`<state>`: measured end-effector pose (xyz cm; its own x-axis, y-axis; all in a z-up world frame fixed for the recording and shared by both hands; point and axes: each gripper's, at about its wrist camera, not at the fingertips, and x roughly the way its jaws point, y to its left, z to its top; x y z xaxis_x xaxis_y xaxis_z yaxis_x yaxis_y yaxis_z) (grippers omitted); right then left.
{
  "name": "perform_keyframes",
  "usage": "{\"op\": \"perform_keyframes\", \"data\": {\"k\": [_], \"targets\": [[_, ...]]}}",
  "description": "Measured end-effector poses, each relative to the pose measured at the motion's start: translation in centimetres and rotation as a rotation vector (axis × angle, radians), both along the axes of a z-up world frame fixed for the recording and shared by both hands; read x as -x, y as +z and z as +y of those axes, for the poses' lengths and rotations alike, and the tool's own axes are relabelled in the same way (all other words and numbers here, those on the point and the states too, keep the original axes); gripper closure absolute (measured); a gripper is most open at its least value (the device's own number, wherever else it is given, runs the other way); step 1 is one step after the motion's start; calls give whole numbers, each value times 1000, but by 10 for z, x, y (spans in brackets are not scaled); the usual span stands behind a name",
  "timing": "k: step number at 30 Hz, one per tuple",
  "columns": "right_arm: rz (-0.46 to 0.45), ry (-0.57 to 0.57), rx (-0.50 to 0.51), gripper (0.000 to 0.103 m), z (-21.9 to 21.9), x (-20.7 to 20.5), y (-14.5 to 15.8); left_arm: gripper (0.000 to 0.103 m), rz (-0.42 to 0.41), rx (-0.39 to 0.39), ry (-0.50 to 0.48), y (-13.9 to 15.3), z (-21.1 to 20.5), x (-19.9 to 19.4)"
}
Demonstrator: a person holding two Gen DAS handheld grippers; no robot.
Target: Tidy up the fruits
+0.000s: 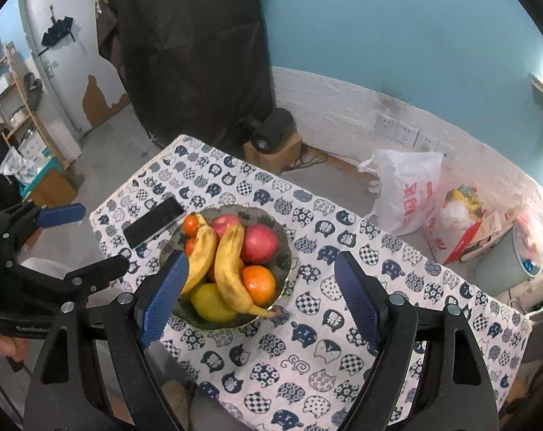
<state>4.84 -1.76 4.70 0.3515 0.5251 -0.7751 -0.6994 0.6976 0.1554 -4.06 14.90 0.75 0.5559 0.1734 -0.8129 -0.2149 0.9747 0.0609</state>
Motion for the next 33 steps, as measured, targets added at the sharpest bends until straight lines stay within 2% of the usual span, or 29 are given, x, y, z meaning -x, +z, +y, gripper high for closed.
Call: {"op": "perform_keyframes", "data": {"k": [8,33], "targets": [[27,-6,14,21,-4,-4,-9,10,28,12,-1,-7,-3,-5],[38,-6,26,21,-7,-5,-14,10,25,6,-6,-3,-13,-6]]}}
